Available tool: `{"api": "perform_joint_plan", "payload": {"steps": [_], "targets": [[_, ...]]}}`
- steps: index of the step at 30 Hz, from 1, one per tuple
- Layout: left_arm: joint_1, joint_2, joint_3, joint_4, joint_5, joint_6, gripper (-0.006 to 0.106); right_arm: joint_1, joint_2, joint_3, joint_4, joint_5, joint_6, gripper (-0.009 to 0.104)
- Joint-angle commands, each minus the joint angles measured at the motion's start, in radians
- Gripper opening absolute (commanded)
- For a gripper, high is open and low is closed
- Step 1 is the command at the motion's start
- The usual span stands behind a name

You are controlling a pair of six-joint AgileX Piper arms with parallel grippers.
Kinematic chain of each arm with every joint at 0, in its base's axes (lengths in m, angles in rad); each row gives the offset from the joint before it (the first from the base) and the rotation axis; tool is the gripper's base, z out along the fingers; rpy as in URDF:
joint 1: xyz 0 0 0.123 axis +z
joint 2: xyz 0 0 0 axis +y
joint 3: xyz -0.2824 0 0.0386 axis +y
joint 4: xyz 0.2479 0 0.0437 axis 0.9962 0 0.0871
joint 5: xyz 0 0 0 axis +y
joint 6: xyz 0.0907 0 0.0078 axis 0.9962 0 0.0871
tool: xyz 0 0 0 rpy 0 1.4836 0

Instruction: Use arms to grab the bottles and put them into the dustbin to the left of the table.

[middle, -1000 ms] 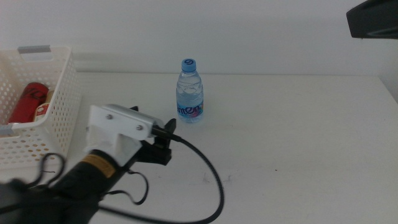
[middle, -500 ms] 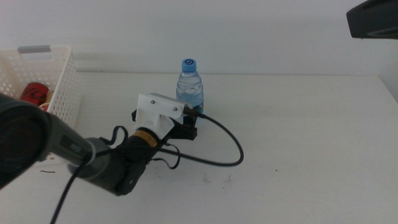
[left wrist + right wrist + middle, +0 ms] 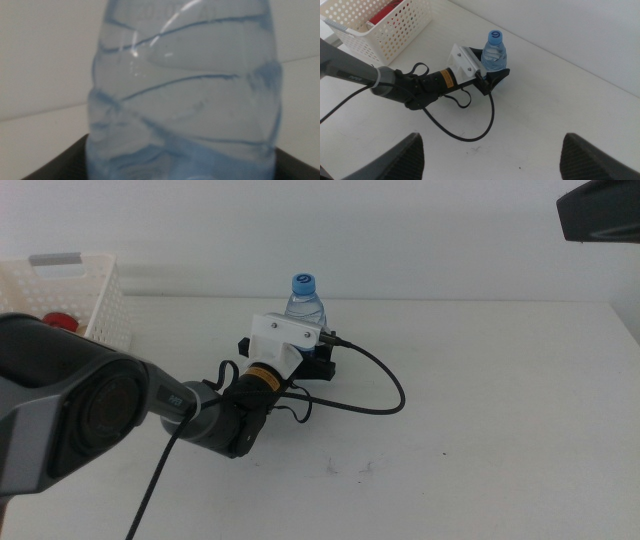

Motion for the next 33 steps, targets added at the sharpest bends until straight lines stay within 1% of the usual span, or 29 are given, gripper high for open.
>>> {"api": "perform_joint_plan", "payload": {"steps": [1, 5, 7, 9, 11, 13, 14, 15, 16, 17, 19, 20, 22, 26, 28, 29, 30, 31, 33], "targets": [[0.003, 0.013, -0.039, -0.011, 0.01, 0.027, 0.094, 0.003, -0.005, -0.002, -0.003, -0.006, 0.0, 0.093], [0.003, 0.023, -0.082, -0.027, 0.064, 0.069, 0.093, 0.003, -0.005, -0.002, -0.003, -0.006, 0.0, 0.093], [0.003, 0.023, -0.083, -0.041, 0.062, 0.069, 0.09, 0.003, -0.005, -0.002, -0.003, -0.006, 0.0, 0.093], [0.005, 0.015, -0.078, -0.043, 0.049, 0.069, 0.082, 0.003, -0.005, -0.002, -0.003, -0.006, 0.0, 0.093], [0.005, -0.032, -0.041, -0.048, 0.083, 0.091, 0.067, 0.003, -0.005, -0.002, -0.003, -0.006, 0.0, 0.093], [0.005, -0.109, 0.012, -0.053, 0.171, 0.153, 0.05, 0.003, -0.005, -0.002, -0.003, -0.006, 0.0, 0.093], [0.0, -0.161, 0.043, -0.072, 0.226, 0.15, 0.043, 0.003, -0.005, -0.002, -0.003, -0.006, 0.0, 0.093], [0.0, -0.218, 0.066, -0.093, 0.278, 0.125, 0.038, 0.003, -0.005, -0.002, -0.003, -0.006, 0.0, 0.093], [0.0, -0.278, 0.095, -0.099, 0.335, 0.062, 0.033, 0.003, -0.005, -0.002, -0.003, -0.006, 0.0, 0.093], [0.0, -0.34, 0.121, -0.082, 0.404, -0.012, 0.028, 0.003, -0.005, -0.002, -0.003, -0.006, 0.0, 0.093], [0.0, -0.454, 0.154, -0.036, 0.571, -0.107, 0.023, 0.003, -0.005, -0.002, -0.003, -0.006, 0.0, 0.093], [0.0, -0.514, 0.161, -0.022, 0.689, -0.145, 0.021, 0.003, -0.005, -0.002, -0.003, -0.006, 0.0, 0.093], [0.0, -0.61, 0.163, -0.024, 0.886, -0.19, 0.02, 0.003, -0.005, -0.002, -0.003, -0.006, 0.0, 0.093], [0.0, -0.779, 0.163, -0.067, 1.248, -0.255, 0.021, 0.003, -0.005, -0.002, -0.003, -0.006, 0.0, 0.093], [0.006, -0.838, 0.158, -0.045, 1.36, -0.233, 0.021, 0.003, -0.005, -0.002, -0.003, -0.006, 0.0, 0.093], [0.019, -0.862, 0.14, -0.052, 1.434, -0.215, 0.021, 0.003, -0.005, -0.002, -0.003, -0.006, 0.0, 0.093], [0.042, -0.875, 0.113, -0.067, 1.51, -0.207, 0.021, 0.003, -0.005, -0.002, -0.003, -0.006, 0.0, 0.093], [0.076, -0.88, 0.065, -0.101, 1.629, -0.186, 0.021, 0.003, -0.005, -0.002, -0.003, -0.006, 0.0, 0.093], [0.152, -0.866, -0.057, -0.136, 1.85, -0.103, 0.021, 0.003, -0.005, -0.002, -0.003, -0.006, 0.0, 0.093]]}}
